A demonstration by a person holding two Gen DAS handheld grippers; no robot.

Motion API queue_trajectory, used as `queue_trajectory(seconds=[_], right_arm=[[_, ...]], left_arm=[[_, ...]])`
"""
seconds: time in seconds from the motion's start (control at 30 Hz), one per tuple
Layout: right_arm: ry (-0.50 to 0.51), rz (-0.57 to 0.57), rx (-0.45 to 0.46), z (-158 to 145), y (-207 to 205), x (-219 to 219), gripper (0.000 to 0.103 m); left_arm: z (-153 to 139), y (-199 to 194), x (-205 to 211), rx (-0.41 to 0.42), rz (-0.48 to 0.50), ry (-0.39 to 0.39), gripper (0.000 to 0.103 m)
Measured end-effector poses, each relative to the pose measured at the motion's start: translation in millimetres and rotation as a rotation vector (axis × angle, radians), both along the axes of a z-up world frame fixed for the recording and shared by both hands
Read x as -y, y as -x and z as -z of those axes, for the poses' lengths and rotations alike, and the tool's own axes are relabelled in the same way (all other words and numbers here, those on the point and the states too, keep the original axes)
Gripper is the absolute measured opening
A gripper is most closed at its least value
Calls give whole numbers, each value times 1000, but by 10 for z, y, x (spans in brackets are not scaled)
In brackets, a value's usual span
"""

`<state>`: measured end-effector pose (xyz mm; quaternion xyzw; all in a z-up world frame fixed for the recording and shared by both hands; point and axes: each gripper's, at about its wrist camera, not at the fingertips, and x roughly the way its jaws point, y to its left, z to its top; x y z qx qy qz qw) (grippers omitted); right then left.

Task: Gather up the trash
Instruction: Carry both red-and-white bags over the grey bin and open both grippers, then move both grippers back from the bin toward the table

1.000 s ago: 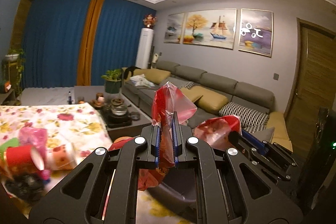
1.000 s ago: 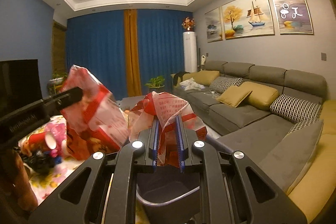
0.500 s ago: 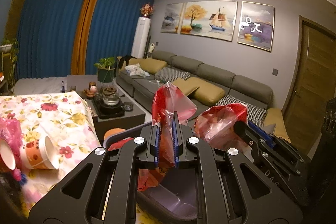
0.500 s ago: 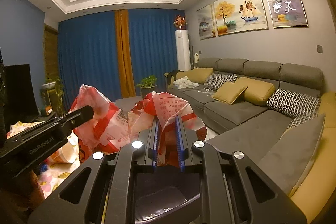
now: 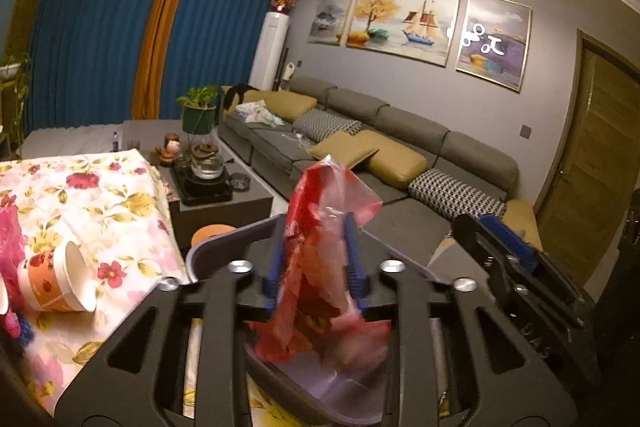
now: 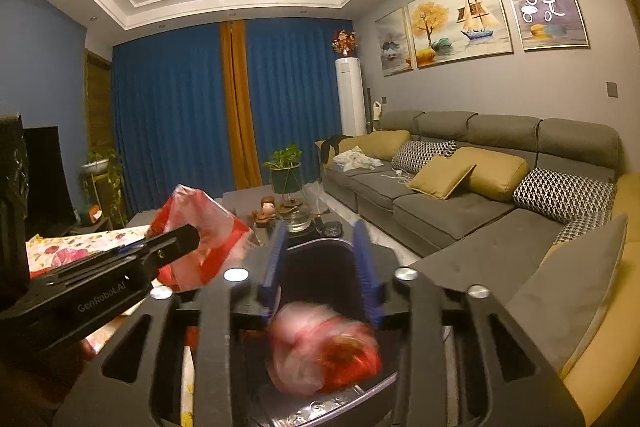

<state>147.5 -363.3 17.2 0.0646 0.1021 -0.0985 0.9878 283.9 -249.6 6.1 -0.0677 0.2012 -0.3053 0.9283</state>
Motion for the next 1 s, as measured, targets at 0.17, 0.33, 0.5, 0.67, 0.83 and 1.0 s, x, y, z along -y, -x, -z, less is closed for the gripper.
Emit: queue_trajectory(seconds=[0.17,0.33,0.5,0.67,0.83,1.0], right_arm=[[-11,13,0,-26,21,46,54],[-17,20,-11,-36,107,43,69],[-13,21,-8,-61,216,-62,82],[-18,14,4,-92,336,-164,88],[-24,-27,-7,-115,388,-339,88],[-23,-98,-6,-100,443,-649,88]], left_arm=[[-30,43,-103,14,-44,12,65],[-64,155,-262,30,-98,-2,81],[-119,351,-474,46,-169,-26,89],[-145,566,-728,46,-243,-60,91],[-140,840,-1063,51,-328,-102,91],[-110,1085,-1484,64,-451,-139,91]])
